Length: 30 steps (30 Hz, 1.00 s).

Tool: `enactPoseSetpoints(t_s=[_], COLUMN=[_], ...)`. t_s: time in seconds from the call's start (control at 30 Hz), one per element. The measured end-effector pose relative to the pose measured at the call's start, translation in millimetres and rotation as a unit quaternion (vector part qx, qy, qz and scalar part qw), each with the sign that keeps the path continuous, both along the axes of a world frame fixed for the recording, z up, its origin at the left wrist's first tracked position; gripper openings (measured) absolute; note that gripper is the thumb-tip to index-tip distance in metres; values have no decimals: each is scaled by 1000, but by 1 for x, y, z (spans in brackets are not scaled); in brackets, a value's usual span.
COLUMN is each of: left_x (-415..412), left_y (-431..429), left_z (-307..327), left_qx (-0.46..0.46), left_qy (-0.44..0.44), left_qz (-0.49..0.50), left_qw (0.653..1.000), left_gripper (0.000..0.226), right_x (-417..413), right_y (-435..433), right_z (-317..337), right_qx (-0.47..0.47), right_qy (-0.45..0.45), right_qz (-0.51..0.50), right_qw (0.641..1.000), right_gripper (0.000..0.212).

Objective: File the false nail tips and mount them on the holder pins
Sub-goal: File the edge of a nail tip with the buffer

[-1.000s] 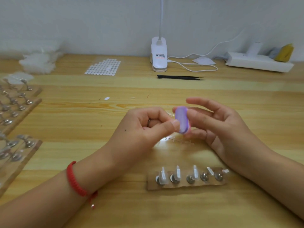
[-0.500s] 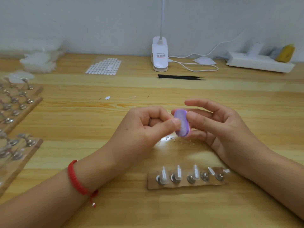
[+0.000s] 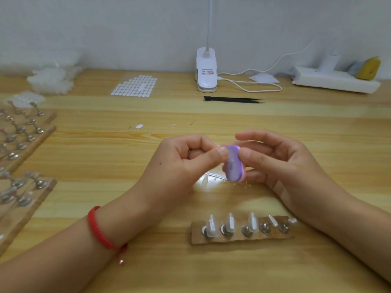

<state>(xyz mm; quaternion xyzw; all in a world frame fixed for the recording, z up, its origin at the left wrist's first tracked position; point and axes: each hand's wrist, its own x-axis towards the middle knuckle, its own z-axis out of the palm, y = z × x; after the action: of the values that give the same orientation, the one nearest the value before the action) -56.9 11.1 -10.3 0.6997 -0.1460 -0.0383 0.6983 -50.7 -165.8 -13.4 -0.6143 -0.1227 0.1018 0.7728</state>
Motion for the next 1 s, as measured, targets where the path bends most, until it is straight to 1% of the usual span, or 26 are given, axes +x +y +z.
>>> enactPoseSetpoints(t_s=[0.1, 0.2, 0.27, 0.33, 0.37, 0.4, 0.47, 0.53, 0.57, 0.67, 0.77, 0.83, 0.93, 1.0], left_x=[-1, 0, -1, -4, -5, -5, -2, 1, 1, -1, -1, 1, 2, 2], left_y=[0, 2, 1, -1, -2, -1, 1, 2, 2, 0, -1, -1, 0, 0], left_z=[0, 1, 0, 1, 1, 2, 2, 3, 3, 4, 2, 0, 1, 2], left_qx=[25, 6, 26, 56, 56, 41, -18, -50, -56, -65, -45, -39, -46, -49], left_qy=[-12, -4, -14, -33, -41, -42, -21, 2, 3, -8, -7, 0, 4, 3], left_qz=[-28, -13, -36, -70, -75, -66, -24, 25, 39, 45, 42, 47, 74, 82], left_qw=[999, 1000, 999, 995, 995, 996, 999, 998, 998, 997, 998, 998, 996, 995], left_gripper=[18, 18, 21, 18, 16, 15, 12, 9, 11, 19, 18, 20, 25, 26], right_x=[2, 1, 0, 1, 3, 4, 5, 5, 4, 0, -1, -1, 3, 4], right_y=[-2, -1, 0, 1, 1, 0, -2, -3, -3, -1, 0, 0, -3, -4], right_z=[-2, -1, 0, 0, -1, -2, -2, -2, -1, -2, -2, -1, 0, 0], right_qx=[24, 1, -4, 22, 38, 51, 68, 62, 50, 11, 14, 24, 72, 79], right_qy=[16, 5, 4, 16, 23, 30, 39, 38, 31, -6, -26, -20, 16, 23], right_qz=[-18, 6, 9, -18, -37, -54, -74, -67, -58, -30, -16, -27, -71, -81], right_qw=[999, 1000, 1000, 999, 998, 997, 994, 995, 997, 999, 999, 999, 995, 993], right_gripper=[24, 24, 24, 24, 24, 25, 29, 31, 32, 36, 38, 40, 40, 41])
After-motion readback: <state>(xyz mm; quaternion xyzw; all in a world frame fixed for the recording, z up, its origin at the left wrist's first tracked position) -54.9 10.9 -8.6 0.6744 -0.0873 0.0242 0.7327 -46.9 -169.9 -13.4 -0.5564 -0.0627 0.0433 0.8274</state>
